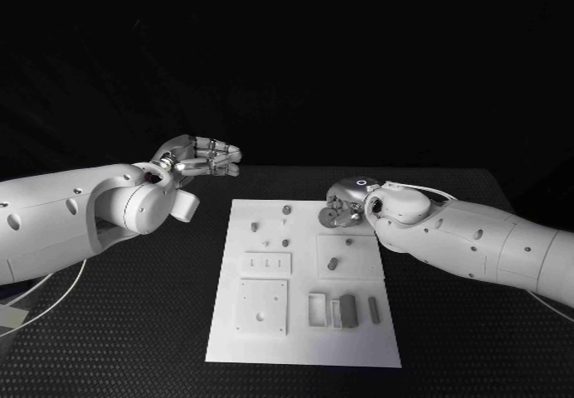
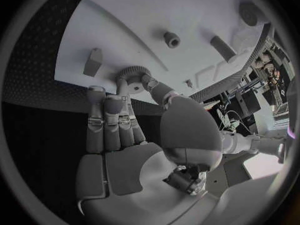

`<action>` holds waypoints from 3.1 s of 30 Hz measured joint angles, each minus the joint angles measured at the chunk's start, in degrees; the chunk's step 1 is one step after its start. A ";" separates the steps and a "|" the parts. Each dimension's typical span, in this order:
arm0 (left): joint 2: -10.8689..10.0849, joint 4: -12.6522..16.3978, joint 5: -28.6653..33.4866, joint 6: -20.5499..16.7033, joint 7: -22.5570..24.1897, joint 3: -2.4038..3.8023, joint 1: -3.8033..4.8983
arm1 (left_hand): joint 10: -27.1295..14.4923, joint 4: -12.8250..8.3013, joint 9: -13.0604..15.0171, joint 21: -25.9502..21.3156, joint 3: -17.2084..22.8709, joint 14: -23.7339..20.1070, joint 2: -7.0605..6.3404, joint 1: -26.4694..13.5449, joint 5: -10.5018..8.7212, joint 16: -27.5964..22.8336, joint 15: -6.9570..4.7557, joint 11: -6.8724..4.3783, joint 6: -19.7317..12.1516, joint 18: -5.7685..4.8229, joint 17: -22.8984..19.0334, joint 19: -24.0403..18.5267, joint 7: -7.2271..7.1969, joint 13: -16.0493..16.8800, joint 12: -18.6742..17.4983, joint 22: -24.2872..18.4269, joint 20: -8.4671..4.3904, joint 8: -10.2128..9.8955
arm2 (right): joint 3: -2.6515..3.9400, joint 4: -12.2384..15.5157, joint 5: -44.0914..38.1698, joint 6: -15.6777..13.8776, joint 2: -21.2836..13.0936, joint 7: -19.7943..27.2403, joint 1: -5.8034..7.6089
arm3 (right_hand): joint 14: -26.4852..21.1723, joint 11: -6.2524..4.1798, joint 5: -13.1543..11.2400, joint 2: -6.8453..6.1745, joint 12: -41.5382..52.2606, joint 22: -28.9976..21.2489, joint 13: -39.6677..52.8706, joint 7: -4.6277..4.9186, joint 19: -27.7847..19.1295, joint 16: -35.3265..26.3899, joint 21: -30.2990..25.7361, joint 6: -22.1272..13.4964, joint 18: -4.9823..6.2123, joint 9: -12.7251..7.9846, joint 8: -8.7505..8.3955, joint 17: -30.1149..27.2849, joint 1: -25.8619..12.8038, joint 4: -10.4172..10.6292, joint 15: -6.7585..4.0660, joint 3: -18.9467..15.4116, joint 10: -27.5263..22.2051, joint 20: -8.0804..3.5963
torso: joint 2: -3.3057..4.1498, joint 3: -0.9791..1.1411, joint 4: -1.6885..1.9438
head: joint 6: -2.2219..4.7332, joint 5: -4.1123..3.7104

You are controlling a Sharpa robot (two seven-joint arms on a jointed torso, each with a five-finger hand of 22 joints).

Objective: Assemble the parts on the task board

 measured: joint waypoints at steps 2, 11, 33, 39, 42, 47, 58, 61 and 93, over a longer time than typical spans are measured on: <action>0.00 0.05 -0.01 0.01 0.00 0.00 0.00 | 0.00 0.00 0.00 0.00 0.00 0.00 0.00 0.00 0.00 0.00 0.00 0.00 0.00 0.00 0.00 0.00 0.00 0.00 0.00 0.00 0.00 0.00 | -0.01 -0.22 0.00 0.02 0.13 0.05 0.03 | 0.00 0.12 0.00 0.00 0.00 0.00 0.22 0.00 0.00 0.00 0.00 0.00 0.00 -0.04 0.00 0.00 0.00 0.00 0.00 0.00 -0.12 0.00 | 0.01 0.01 0.01 | -0.04 0.07; -0.06 0.22 -0.06 0.02 -0.01 0.00 0.00 | 0.00 0.00 0.01 0.00 0.00 0.00 0.00 0.00 0.00 0.00 0.00 0.00 0.00 0.00 -0.01 0.00 0.00 0.00 0.00 0.00 0.00 0.00 | -0.18 -0.65 -0.04 -0.07 0.47 0.32 0.05 | 0.00 0.21 0.00 0.00 0.10 -0.01 1.38 0.00 0.00 0.21 0.21 0.00 0.01 -0.13 0.01 0.00 0.00 0.17 0.01 0.16 -0.20 0.01 | 0.02 0.06 -0.07 | -0.25 0.22; -0.32 0.62 -0.26 0.03 -0.03 0.02 0.01 | 0.00 0.00 0.01 0.00 0.00 0.00 0.00 0.00 0.00 -0.22 0.00 0.00 0.00 0.00 0.03 0.00 0.00 0.01 0.00 0.01 0.00 0.00 | -0.76 -0.70 -2.11 -1.20 0.88 0.47 0.02 | 0.48 -0.30 0.00 2.20 0.21 -0.02 6.00 -1.42 -0.06 1.29 1.33 4.31 0.02 0.31 2.50 0.18 -0.34 -1.21 -0.40 0.21 -0.11 -0.18 | 0.01 0.12 -0.15 | -0.82 0.30; -0.38 0.62 -0.34 0.03 -0.03 0.02 0.01 | 0.00 0.00 0.01 0.00 0.00 0.00 0.00 0.00 0.00 -0.22 0.00 0.00 0.00 0.00 0.04 0.00 0.00 0.01 -0.08 0.01 0.00 0.00 | -0.79 -0.78 -2.54 -1.29 0.95 0.47 0.00 | 0.60 -0.53 -0.01 2.65 -0.02 -0.02 6.35 -1.80 0.20 1.54 1.57 4.72 0.02 0.32 2.72 0.41 -0.50 -1.26 -0.50 0.16 0.12 -0.43 | -0.04 0.13 -0.13 | -0.84 0.25; -0.39 0.62 -0.37 0.03 -0.03 0.02 0.01 | 0.00 0.00 0.01 0.00 0.00 0.00 0.00 0.00 0.00 -0.22 0.00 0.00 0.00 0.00 0.08 0.00 0.00 0.01 -0.22 0.01 0.00 0.00 | -0.81 -0.73 -2.76 -1.53 0.95 0.47 -0.01 | 0.68 -0.61 -0.01 2.66 -0.02 -0.02 6.41 -1.96 0.20 1.54 1.57 4.97 0.02 0.32 2.72 0.41 -0.49 -1.42 -0.43 0.32 0.20 -0.42 | -0.04 0.12 -0.10 | -0.76 0.18; -0.47 0.62 -0.40 0.03 -0.03 0.02 0.01 | 0.00 0.00 0.01 0.00 0.00 0.00 0.00 0.00 0.00 -0.22 0.00 0.00 0.00 -0.01 0.08 0.00 0.00 0.01 -0.22 0.01 0.00 0.00 | -0.87 -0.40 -3.14 -2.19 0.77 0.38 -0.11 | 0.88 -0.55 -0.01 2.79 -0.25 -0.02 6.48 -1.94 0.20 1.57 1.79 5.14 0.02 0.32 2.71 0.47 -0.35 -1.57 -0.62 0.47 0.57 -0.42 | -0.04 0.12 -0.09 | -0.65 0.08; -0.72 0.70 -0.45 0.02 -0.03 0.01 0.01 | 0.00 0.00 0.02 0.00 0.00 0.00 0.00 0.00 0.00 -0.22 0.00 0.00 0.00 0.00 0.07 0.00 0.00 0.01 -0.22 0.01 0.00 0.00 | -1.08 1.88 -4.47 -3.43 -0.56 -0.23 -0.24 | 1.08 -0.92 -0.06 2.79 -0.46 -0.02 6.49 -2.10 0.43 1.76 2.00 5.87 0.02 0.40 2.71 0.59 -0.35 -2.08 -0.78 0.63 0.95 -0.63 | -0.04 0.12 -0.09 | -0.59 0.18; -0.73 0.75 -0.45 0.02 -0.03 0.01 0.01 | 0.00 0.00 0.02 0.00 0.00 0.00 0.00 0.00 0.00 -0.22 0.00 0.00 0.00 -0.01 0.07 0.00 0.00 0.01 -0.22 0.01 0.00 0.00 | -1.13 2.35 -4.95 -3.48 -0.73 -0.42 -0.11 | 1.10 -0.72 -0.07 2.78 -0.69 -0.02 6.49 -2.12 0.43 1.76 2.00 5.93 0.01 0.65 2.96 0.62 -0.34 -2.15 -0.78 0.56 1.15 -0.63 | -0.04 0.13 -0.10 | -0.47 0.21; -0.75 0.97 -0.48 0.00 -0.02 0.01 0.02 | 0.00 0.00 -0.03 -0.23 0.00 0.00 0.00 0.00 0.00 -0.22 0.00 0.00 0.00 -0.01 0.16 0.00 0.00 -0.03 -0.22 -0.04 0.00 0.00 | -0.83 10.29 -13.48 -7.25 3.43 -5.07 1.44 | 1.80 -1.13 0.00 2.07 -1.74 -0.03 6.41 -2.26 1.23 1.99 2.45 7.00 0.01 0.52 2.94 0.77 -1.05 -2.20 -0.95 0.80 2.38 -0.63 | 0.02 0.13 -0.09 | 0.79 0.88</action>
